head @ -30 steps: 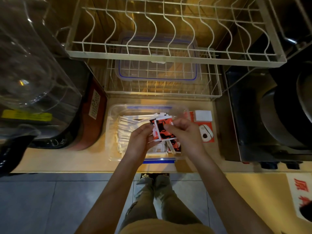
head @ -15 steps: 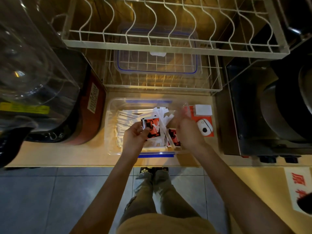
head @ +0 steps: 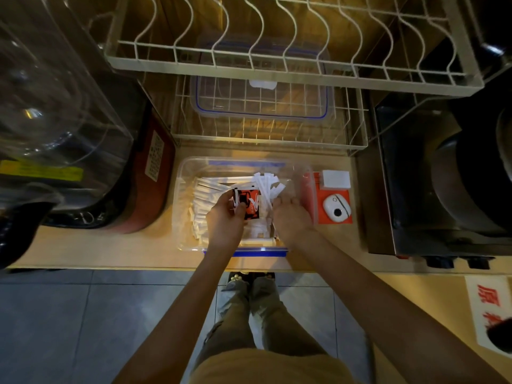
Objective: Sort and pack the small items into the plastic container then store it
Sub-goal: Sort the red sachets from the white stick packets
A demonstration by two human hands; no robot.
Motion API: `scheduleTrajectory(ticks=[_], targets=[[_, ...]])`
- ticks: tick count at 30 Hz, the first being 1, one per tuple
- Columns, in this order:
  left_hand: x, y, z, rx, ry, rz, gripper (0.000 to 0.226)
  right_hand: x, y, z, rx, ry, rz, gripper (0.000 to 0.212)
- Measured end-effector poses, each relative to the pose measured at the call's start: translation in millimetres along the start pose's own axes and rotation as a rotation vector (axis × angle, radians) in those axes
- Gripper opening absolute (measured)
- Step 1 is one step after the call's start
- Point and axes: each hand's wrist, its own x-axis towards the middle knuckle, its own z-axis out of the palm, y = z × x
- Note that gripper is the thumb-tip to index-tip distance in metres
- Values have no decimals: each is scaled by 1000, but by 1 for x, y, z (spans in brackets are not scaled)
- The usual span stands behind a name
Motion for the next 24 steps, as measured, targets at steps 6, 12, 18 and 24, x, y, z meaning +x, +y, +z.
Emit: scheduleTrajectory(ticks=[6, 12, 18, 24], targets=[[-4, -1, 6, 165, 56, 163, 33, 1, 3, 3, 16, 8, -2, 52], [-11, -1, 12, 312, 18, 265, 31, -10, 6, -17, -68, 102, -81, 24], [-11, 0, 9, 262, 2, 275, 33, -30, 20, -48, 161, 181, -173, 38], [-12, 2, 0, 73, -90, 277, 47, -35, 16, -69, 818, 87, -195, 36]])
